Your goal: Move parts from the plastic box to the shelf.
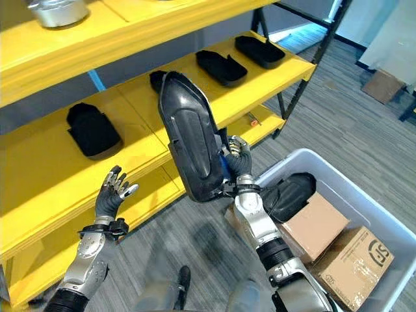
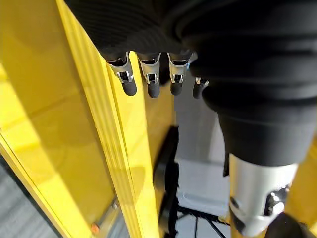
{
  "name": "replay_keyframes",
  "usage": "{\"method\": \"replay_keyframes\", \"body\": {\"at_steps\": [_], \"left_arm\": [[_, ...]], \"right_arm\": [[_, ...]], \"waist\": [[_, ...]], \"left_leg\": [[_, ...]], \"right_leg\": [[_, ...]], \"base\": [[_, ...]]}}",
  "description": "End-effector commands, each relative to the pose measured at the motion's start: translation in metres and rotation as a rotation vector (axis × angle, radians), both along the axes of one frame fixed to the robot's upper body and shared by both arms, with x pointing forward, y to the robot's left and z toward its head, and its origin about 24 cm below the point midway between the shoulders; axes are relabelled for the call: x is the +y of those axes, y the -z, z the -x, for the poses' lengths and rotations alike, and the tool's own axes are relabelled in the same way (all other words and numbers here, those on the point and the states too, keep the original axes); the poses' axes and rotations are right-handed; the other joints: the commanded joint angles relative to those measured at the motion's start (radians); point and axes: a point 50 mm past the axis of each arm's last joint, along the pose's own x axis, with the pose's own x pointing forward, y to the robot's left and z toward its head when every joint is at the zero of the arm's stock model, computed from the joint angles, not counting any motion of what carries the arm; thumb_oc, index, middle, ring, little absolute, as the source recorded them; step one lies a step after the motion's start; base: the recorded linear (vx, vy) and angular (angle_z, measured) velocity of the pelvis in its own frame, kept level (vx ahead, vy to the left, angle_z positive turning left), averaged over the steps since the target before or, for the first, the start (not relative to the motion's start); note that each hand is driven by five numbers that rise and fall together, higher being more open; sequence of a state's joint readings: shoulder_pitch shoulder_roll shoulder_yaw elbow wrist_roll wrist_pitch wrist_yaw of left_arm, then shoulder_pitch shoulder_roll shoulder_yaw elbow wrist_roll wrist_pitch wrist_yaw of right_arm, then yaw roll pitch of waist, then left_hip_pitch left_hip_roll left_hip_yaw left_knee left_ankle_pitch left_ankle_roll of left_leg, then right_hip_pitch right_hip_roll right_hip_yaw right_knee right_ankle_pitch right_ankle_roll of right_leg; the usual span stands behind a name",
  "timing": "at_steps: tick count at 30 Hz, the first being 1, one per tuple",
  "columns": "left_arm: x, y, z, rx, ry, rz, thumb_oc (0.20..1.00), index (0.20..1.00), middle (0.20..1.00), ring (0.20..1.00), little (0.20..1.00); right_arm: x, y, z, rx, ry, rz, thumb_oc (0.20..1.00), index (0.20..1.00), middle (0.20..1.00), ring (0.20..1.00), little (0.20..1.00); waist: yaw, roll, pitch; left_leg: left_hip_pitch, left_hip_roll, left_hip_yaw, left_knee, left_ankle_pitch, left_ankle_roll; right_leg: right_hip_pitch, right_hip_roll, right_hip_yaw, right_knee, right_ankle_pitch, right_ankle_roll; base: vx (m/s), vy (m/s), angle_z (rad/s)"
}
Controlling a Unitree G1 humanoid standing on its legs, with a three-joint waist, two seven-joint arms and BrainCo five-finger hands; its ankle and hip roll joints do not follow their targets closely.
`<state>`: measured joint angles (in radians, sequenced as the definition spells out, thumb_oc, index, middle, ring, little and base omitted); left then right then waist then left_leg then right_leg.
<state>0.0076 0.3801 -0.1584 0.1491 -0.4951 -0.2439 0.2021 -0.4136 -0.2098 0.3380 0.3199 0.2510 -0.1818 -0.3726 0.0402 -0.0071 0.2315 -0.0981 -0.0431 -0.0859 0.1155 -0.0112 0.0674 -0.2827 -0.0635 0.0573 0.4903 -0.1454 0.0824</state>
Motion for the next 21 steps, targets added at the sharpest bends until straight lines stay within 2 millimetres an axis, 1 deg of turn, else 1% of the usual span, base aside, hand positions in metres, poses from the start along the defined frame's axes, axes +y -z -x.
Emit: {"method": "replay_keyframes", "body": {"at_steps": [1,2,4,5,6,7,9,11,14,17,18,19,20,21], "left_arm": [[-0.012,-0.037,-0.006,-0.18,0.073,-0.045,1.0,1.0,1.0,1.0,1.0],[-0.013,-0.038,-0.006,-0.184,0.073,-0.043,1.0,1.0,1.0,1.0,1.0],[-0.013,-0.035,-0.008,-0.174,0.063,-0.032,1.0,1.0,1.0,1.0,1.0],[-0.015,-0.034,-0.007,-0.173,0.065,-0.026,1.0,1.0,1.0,1.0,1.0],[-0.014,-0.034,-0.007,-0.173,0.065,-0.026,1.0,1.0,1.0,1.0,1.0],[-0.013,-0.032,-0.002,-0.172,0.044,-0.007,1.0,1.0,1.0,1.0,1.0],[-0.012,-0.03,0.001,-0.165,0.039,0.003,1.0,1.0,1.0,1.0,1.0],[-0.013,-0.03,0.002,-0.165,0.042,0.007,1.0,1.0,1.0,1.0,1.0],[-0.016,-0.028,0.002,-0.16,0.058,0.017,1.0,1.0,1.0,1.0,1.0],[-0.018,-0.028,0.003,-0.163,0.071,0.027,1.0,1.0,1.0,1.0,1.0],[-0.019,-0.03,0.002,-0.17,0.079,0.038,1.0,1.0,1.0,1.0,1.0],[-0.02,-0.031,0.001,-0.17,0.084,0.04,1.0,1.0,1.0,1.0,1.0],[-0.019,-0.034,0.001,-0.182,0.08,0.035,1.0,1.0,1.0,1.0,1.0],[-0.019,-0.034,0.001,-0.182,0.08,0.035,1.0,1.0,1.0,1.0,1.0]], "right_arm": [[-0.002,-0.045,-0.007,-0.203,-0.003,-0.074,0.2,0.2,0.2,0.2,0.2],[-0.002,-0.045,-0.007,-0.206,0.0,-0.077,0.2,0.2,0.2,0.2,0.2],[-0.001,-0.047,-0.007,-0.216,-0.009,-0.075,0.2,0.2,0.2,0.2,0.2],[0.001,-0.047,-0.005,-0.213,-0.024,-0.073,0.2,0.2,0.2,0.2,0.2],[0.001,-0.046,-0.005,-0.213,-0.024,-0.074,0.2,0.2,0.2,0.2,0.2],[0.002,-0.045,-0.004,-0.21,-0.04,-0.076,0.2,0.2,0.2,0.2,0.2],[-0.003,-0.044,-0.004,-0.206,-0.018,-0.068,0.2,0.2,0.2,0.2,0.2],[-0.003,-0.044,-0.005,-0.208,-0.017,-0.068,0.2,0.2,0.2,0.2,0.2],[-0.005,-0.044,-0.004,-0.213,-0.015,-0.065,0.2,0.2,0.2,0.2,0.2],[-0.01,-0.046,-0.002,-0.227,-0.015,-0.06,0.2,0.2,0.2,0.2,0.2],[-0.014,-0.049,-0.002,-0.243,0.001,-0.068,0.2,0.2,0.2,0.2,0.2],[-0.014,-0.05,-0.002,-0.244,0.005,-0.073,0.2,0.2,0.2,0.2,0.2],[-0.014,-0.05,-0.003,-0.247,0.02,-0.074,0.2,0.2,0.2,0.2,0.2],[-0.014,-0.05,-0.003,-0.247,0.02,-0.074,0.2,0.2,0.2,0.2,0.2]], "waist": [[-0.008,-0.021,-0.03],[-0.011,-0.026,-0.032],[-0.026,-0.035,-0.031],[-0.023,-0.04,-0.034],[-0.024,-0.04,-0.032],[-0.011,-0.043,-0.052],[-0.003,-0.043,-0.068],[0.0,-0.044,-0.068],[0.0,-0.049,-0.059],[-0.003,-0.049,-0.033],[-0.009,-0.06,-0.01],[-0.012,-0.06,-0.006],[-0.012,-0.072,0.003],[-0.013,-0.072,0.003]], "left_leg": [[0.06,-0.066,0.049,-0.113,-0.022,0.006],[0.06,-0.07,0.04,-0.117,-0.017,0.003],[0.062,-0.08,0.015,-0.116,-0.012,0.0],[0.065,-0.087,0.009,-0.118,-0.007,-0.002],[0.068,-0.087,0.008,-0.119,-0.006,-0.002],[0.077,-0.081,0.024,-0.16,0.008,-0.008],[0.079,-0.078,0.036,-0.157,0.003,-0.008],[0.076,-0.078,0.039,-0.145,-0.004,-0.009],[0.06,-0.077,0.041,-0.064,-0.038,-0.024],[0.019,-0.099,0.036,0.088,-0.088,-0.051],[-0.002,-0.05,0.071,0.158,-0.118,-0.06],[-0.001,-0.016,0.084,0.167,-0.13,-0.057],[0.0,0.089,0.079,0.169,-0.113,-0.056],[0.0,0.09,0.078,0.171,-0.115,-0.058]], "right_leg": [[0.089,0.056,-0.18,-0.237,0.118,-0.014],[0.078,0.08,-0.172,-0.259,0.127,-0.014],[0.061,0.122,-0.107,-0.294,0.143,-0.021],[0.091,0.11,-0.103,-0.321,0.146,-0.019],[0.097,0.11,-0.104,-0.325,0.147,-0.018],[0.149,0.101,-0.115,-0.407,0.164,-0.025],[0.171,0.101,-0.116,-0.431,0.167,-0.025],[0.176,0.101,-0.115,-0.433,0.166,-0.029],[0.197,0.092,-0.139,-0.43,0.151,-0.037],[0.202,0.081,-0.155,-0.399,0.132,-0.048],[0.195,0.058,-0.168,-0.356,0.119,-0.051],[0.194,0.05,-0.171,-0.336,0.112,-0.051],[0.185,0.029,-0.165,-0.296,0.091,-0.052],[0.183,0.029,-0.166,-0.29,0.086,-0.053]], "base": [[0.07,-0.073,0.57],[0.06,-0.07,0.36],[0.07,-0.036,0.37],[0.05,-0.011,0.26],[0.08,-0.078,0.1],[0.08,-0.103,0.05],[0.08,-0.08,-0.03],[0.03,-0.05,-0.03],[0.03,-0.081,0.04],[-0.02,-0.045,0.32],[-0.05,0.001,0.46],[-0.08,0.052,0.69],[-0.04,0.052,0.6],[-0.08,0.082,0.5]]}}
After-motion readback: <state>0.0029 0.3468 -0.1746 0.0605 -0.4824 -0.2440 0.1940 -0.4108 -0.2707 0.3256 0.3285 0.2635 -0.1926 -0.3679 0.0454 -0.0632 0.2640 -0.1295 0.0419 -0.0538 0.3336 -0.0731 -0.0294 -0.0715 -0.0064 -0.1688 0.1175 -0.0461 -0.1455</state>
